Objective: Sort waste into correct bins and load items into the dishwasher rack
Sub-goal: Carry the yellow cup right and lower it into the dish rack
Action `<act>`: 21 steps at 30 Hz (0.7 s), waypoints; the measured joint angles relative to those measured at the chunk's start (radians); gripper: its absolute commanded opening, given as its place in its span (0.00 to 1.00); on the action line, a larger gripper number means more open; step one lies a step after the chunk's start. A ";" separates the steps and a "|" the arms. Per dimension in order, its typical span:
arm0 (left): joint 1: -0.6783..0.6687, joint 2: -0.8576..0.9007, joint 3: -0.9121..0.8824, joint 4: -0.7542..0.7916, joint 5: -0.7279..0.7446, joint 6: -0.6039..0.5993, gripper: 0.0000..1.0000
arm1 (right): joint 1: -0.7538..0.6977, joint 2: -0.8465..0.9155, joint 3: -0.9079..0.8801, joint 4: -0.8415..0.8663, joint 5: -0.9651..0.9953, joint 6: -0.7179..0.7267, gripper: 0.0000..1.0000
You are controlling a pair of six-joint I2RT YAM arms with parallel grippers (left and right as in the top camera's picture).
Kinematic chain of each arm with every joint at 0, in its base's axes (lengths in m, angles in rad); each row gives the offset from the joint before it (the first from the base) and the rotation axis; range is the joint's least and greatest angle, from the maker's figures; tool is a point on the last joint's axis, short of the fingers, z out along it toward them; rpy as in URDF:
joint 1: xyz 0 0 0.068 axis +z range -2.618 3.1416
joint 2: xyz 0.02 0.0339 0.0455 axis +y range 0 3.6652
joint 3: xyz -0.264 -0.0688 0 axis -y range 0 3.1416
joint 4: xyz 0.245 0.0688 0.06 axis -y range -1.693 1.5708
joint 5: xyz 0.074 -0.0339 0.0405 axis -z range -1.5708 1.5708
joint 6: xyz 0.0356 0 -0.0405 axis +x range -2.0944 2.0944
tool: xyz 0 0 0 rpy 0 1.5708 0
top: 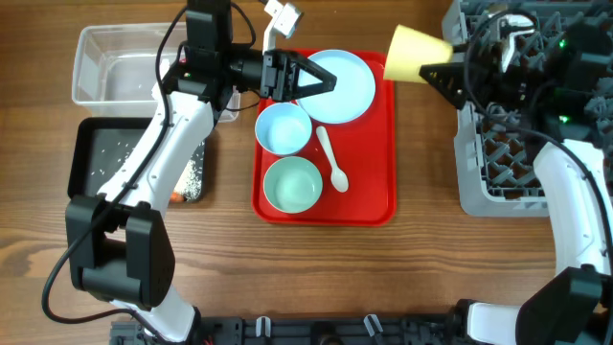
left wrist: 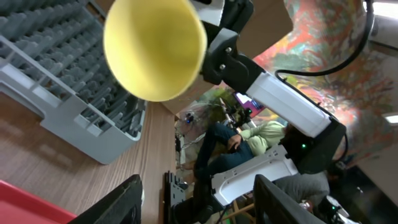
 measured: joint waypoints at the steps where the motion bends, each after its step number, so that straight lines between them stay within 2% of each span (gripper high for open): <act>1: 0.000 0.000 0.000 0.000 -0.005 0.000 0.56 | 0.000 0.000 0.000 -0.031 0.032 -0.007 0.53; 7: 0.000 0.000 0.000 -0.035 -0.106 0.002 0.61 | 0.001 0.000 0.000 -0.168 0.243 -0.031 0.53; 13: -0.003 0.001 0.002 -0.270 -0.413 0.004 0.80 | 0.001 -0.002 0.000 -0.271 0.436 -0.042 0.53; 16: -0.009 0.003 0.002 -0.364 -0.593 0.000 0.83 | 0.001 -0.015 0.000 -0.331 0.520 -0.053 0.53; 21: -0.031 0.003 0.002 -0.414 -0.782 0.000 0.83 | 0.001 -0.062 0.015 -0.428 0.653 -0.061 0.51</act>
